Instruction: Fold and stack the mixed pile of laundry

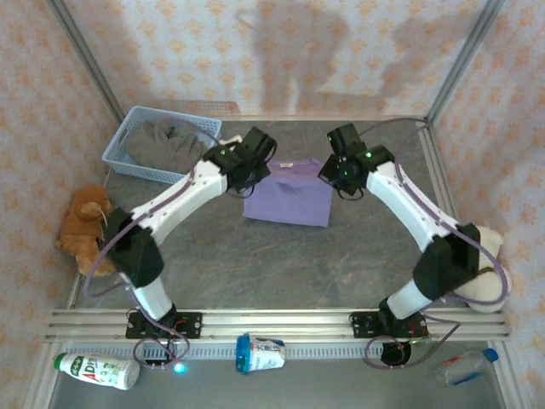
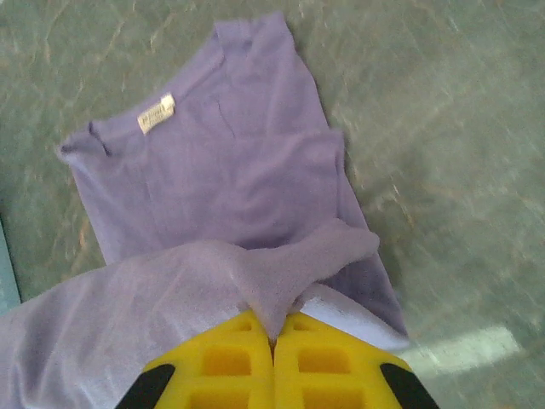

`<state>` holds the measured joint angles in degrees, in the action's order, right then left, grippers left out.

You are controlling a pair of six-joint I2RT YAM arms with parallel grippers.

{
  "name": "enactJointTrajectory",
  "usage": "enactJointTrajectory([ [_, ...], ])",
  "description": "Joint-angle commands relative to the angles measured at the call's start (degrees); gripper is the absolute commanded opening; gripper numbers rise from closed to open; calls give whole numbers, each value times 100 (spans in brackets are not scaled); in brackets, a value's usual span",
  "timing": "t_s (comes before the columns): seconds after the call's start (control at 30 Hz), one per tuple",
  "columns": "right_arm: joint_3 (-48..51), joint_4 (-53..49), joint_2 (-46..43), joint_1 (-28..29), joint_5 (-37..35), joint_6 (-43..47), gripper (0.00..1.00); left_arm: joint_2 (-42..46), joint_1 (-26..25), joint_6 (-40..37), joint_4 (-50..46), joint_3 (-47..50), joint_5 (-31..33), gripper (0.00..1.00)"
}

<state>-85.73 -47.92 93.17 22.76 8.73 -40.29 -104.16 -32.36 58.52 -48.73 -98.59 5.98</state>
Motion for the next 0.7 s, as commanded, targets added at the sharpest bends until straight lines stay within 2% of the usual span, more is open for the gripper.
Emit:
enactJointTrajectory([
  [0.0, -913, 353, 987, -244, 77, 138, 0, -1042, 425, -728, -267, -1188, -308, 0],
  [0.03, -1293, 426, 1419, -312, 107, 182, 6, -1467, 542, -825, -424, -1687, -363, 0],
  [0.07, -1710, 477, 1875, -399, 143, 205, 20, -1899, 657, -948, -571, -2221, -414, 7],
  [0.1, -2130, 391, 2283, -471, 106, 198, 39, -2282, 753, -963, -774, -2707, -468, 47],
  [0.13, -2681, 174, 2742, -560, 103, 176, 51, -2716, 880, -895, -1097, -3290, -563, 95],
  [0.17, -3217, -69, 3113, -642, 125, 142, 55, -3130, 973, -890, -1344, -3808, -715, 100],
  [0.2, -3569, -198, 3346, -674, 120, 124, 60, -3423, 1048, -908, -1516, -4267, -858, 100],
  [0.23, -3862, -266, 3483, -686, 116, 147, 82, -3689, 1118, -941, -1649, -4667, -1014, 100],
  [0.3, -4072, -287, 3489, -686, 91, 175, 85, -3908, 1170, -1065, -1725, -5016, -1176, 100],
  [0.4, -3689, -6, 3179, -673, 229, 237, 85, -3602, 1176, -1277, -1524, -4608, -1259, 100],
  [0.53, -2996, 176, 2862, -640, 519, 380, 79, -2673, 1157, -1361, -977, -3103, -1464, 99],
  [0.57, -2852, 160, 2827, -613, 603, 450, 74, -2400, 1138, -1377, -741, -2640, -1570, 96],
  [0.6, -2724, 162, 2805, -591, 665, 487, 69, -2172, 1115, -1362, -562, -2247, -1642, 91],
  [0.63, -2552, 225, 2783, -561, 774, 537, 61, -1935, 1082, -1353, -335, -1815, -1745, 82],
  [0.67, -2375, 311, 2780, -518, 909, 599, 49, -1712, 1053, -1326, -116, -1407, -1840, 69],
])
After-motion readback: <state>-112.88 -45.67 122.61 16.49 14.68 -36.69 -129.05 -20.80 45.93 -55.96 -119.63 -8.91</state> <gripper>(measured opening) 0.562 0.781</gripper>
